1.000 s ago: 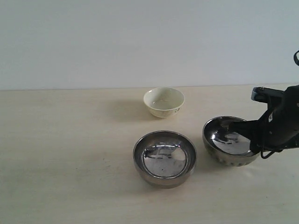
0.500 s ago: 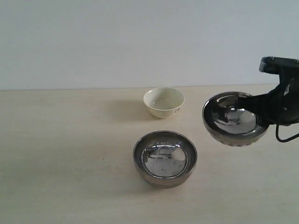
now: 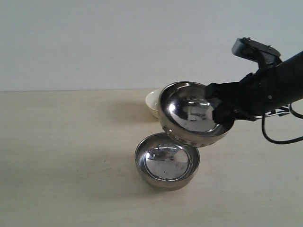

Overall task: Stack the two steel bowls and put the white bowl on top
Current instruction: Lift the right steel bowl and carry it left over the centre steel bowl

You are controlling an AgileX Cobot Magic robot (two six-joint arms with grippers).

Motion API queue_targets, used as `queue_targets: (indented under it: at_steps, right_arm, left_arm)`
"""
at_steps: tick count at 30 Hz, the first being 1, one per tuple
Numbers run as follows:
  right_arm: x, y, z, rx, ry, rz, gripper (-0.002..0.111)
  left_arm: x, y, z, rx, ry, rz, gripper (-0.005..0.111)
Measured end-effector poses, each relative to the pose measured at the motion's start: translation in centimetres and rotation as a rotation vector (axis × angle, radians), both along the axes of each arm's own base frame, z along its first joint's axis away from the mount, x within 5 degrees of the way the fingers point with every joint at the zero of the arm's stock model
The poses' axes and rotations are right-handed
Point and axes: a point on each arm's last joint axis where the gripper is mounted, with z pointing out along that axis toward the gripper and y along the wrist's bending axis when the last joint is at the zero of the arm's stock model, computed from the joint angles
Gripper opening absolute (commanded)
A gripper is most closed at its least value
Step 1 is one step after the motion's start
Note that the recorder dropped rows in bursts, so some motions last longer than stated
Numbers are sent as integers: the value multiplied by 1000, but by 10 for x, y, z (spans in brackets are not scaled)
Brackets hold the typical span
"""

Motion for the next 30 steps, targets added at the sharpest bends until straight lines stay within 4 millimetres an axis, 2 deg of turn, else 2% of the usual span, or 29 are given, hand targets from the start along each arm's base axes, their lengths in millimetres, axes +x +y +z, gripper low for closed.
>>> queue_targets:
  at_steps: [5, 10, 18, 30]
  right_arm:
    - [-5, 30, -4, -2, -46, 62, 0]
    - [3, 46, -15, -11, -22, 93, 0]
    - [14, 52, -39, -29, 44, 90, 0]
    - [19, 53, -57, -65, 76, 97, 0]
  left_arm:
    - [0, 0, 0, 0, 0, 0, 4]
    - [0, 0, 0, 0, 0, 0, 4]
    - [0, 0, 0, 0, 0, 0, 4]
    - [0, 0, 0, 0, 0, 0, 4]
